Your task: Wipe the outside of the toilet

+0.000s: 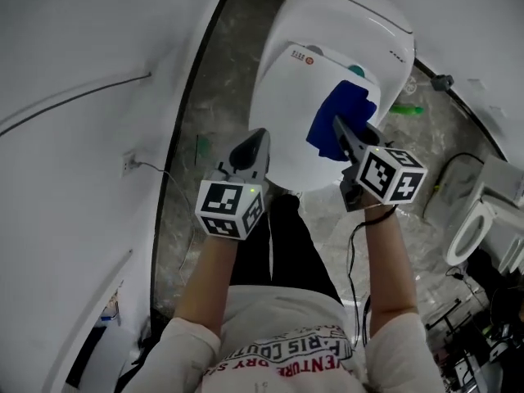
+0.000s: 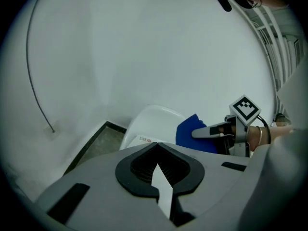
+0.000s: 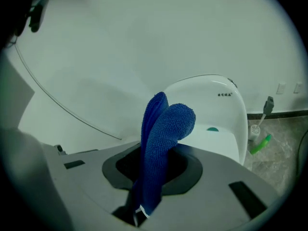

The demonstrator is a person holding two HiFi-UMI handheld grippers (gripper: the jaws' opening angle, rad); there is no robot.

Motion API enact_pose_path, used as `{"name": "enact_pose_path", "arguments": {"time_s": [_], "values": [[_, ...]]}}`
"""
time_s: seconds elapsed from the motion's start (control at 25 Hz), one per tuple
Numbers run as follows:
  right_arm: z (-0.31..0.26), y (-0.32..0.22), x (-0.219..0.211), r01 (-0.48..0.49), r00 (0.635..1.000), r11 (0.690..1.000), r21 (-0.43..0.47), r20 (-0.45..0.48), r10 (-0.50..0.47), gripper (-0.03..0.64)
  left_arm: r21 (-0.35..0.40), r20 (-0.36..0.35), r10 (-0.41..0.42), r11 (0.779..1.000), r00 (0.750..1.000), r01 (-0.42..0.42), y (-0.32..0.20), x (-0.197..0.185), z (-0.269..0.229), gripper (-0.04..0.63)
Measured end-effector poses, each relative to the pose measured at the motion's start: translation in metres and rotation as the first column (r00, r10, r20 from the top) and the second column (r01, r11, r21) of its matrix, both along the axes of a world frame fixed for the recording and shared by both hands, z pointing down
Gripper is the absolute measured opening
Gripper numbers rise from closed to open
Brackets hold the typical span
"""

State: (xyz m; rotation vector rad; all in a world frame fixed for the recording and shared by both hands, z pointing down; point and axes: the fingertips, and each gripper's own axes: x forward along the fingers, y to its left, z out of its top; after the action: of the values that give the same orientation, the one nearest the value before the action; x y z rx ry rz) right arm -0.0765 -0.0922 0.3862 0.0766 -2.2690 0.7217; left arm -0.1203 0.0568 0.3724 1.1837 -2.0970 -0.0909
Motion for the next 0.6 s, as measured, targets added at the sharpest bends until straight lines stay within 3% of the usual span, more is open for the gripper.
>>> {"name": "enact_pose_path", "arguments": {"time_s": [0.08, 0.24, 0.6], "values": [[-0.011, -0.017, -0.024, 0.024, 1.0, 1.0, -0.003, 0.009, -0.024, 0.075, -0.004, 0.0, -0.037, 0.999, 0.999, 0.037, -0.005, -0.016, -0.006, 0.006], [-0.028, -0.043, -0.076, 0.076, 0.997, 0.994, 0.074, -0.002, -0.076, 0.077, -0.005, -0.006, -0.088, 0.996, 0.996, 0.088, -0.014, -0.062, -0.008, 0.006], [-0.055, -0.079, -0.188, 0.103, 0.995, 0.986, 0.132, -0.013, -0.102, 0.077, 0.025, 0.022, -0.12, 0.993, 0.993, 0.119, -0.041, -0.162, -0.019, 0.006]]}}
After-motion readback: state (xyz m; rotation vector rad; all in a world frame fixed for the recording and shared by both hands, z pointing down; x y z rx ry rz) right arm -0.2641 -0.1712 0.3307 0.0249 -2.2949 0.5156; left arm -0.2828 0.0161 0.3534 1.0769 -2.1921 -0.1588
